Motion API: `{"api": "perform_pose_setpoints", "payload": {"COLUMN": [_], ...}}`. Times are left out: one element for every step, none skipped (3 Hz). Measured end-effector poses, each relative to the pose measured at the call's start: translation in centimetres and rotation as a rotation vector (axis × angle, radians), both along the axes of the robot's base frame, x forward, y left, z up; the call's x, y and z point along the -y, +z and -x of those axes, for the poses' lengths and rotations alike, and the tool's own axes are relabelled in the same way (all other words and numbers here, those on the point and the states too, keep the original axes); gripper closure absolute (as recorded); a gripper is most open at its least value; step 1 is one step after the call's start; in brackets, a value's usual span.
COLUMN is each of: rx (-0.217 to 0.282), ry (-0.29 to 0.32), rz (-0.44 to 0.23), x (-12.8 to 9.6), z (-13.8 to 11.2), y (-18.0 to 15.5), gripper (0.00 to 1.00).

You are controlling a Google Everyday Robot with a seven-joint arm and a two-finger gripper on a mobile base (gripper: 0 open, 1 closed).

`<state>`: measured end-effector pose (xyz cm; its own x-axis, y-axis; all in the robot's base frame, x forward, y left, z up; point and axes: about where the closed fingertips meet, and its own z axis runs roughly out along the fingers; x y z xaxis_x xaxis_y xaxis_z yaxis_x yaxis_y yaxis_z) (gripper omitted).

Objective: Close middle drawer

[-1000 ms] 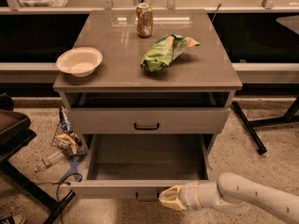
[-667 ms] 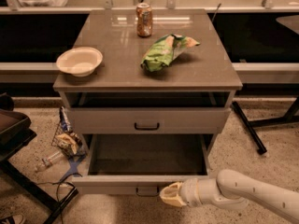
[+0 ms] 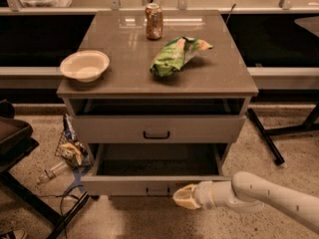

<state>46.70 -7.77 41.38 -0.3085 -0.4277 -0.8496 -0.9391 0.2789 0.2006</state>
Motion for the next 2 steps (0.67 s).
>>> {"api": "perform_pose_setpoints", "payload": {"rx": [0.001,0.009], "ry": [-0.003,-0.048], "rz": [0.001,0.014], "x": [0.1,1.6], "z": [-0.4,-6.0], "y": [0.0,0.2], "gripper": [1.0,1.0]}}
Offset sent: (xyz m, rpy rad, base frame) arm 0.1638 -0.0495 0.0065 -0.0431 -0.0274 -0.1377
